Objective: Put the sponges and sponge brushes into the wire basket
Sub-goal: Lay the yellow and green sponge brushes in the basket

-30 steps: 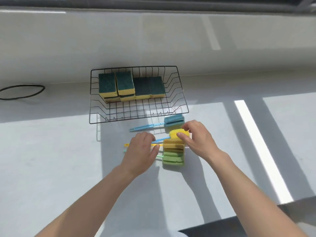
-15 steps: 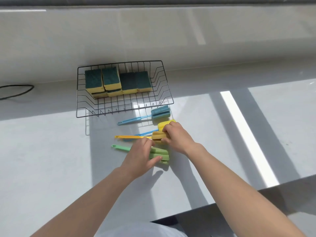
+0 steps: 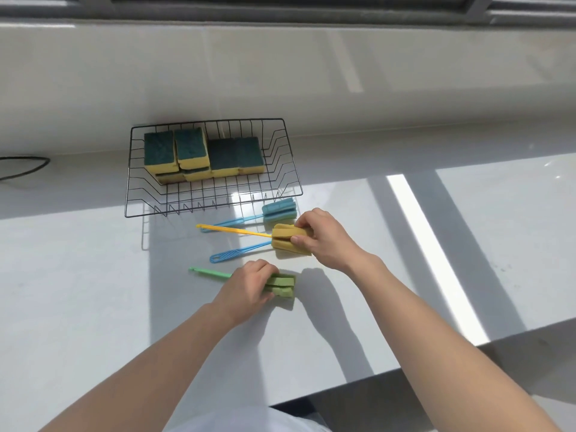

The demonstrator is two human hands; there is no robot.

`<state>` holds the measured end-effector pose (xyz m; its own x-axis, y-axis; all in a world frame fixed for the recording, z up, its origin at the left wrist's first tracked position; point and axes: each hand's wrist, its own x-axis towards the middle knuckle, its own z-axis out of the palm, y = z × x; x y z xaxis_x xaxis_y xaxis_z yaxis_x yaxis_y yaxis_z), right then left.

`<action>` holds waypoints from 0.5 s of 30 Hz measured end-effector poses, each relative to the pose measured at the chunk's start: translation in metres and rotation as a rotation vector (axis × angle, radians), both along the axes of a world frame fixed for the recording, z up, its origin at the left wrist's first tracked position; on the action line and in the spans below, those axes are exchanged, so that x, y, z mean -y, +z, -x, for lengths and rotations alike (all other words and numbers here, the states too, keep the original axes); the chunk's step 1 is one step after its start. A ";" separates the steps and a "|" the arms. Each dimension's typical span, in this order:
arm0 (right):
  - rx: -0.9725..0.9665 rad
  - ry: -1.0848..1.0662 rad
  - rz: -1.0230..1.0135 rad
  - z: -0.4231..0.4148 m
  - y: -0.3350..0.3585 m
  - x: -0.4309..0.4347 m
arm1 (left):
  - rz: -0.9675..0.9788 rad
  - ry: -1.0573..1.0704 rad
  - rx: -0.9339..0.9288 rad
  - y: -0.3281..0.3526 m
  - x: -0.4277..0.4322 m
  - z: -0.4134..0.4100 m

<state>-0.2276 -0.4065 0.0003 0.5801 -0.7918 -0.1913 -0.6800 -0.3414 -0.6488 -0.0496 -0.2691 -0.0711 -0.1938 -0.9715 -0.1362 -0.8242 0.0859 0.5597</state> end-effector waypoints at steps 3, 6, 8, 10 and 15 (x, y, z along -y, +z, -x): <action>0.009 0.008 0.015 -0.004 0.008 0.007 | -0.021 0.009 -0.003 0.003 0.004 -0.003; 0.014 0.022 0.041 -0.011 0.014 0.015 | -0.042 0.045 -0.058 0.006 0.003 -0.009; 0.027 0.034 0.056 -0.017 0.018 0.022 | -0.028 0.074 -0.080 0.008 0.002 -0.014; 0.035 0.052 0.078 -0.025 0.022 0.030 | -0.009 0.117 -0.087 0.013 0.001 -0.020; 0.045 0.107 0.112 -0.056 0.030 0.061 | 0.056 0.183 -0.081 0.037 0.006 -0.042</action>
<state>-0.1714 -0.4676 0.0304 0.6679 -0.7402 -0.0775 -0.6073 -0.4818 -0.6318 -0.0080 -0.2749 -0.0337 -0.0210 -0.9972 -0.0724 -0.7815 -0.0288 0.6232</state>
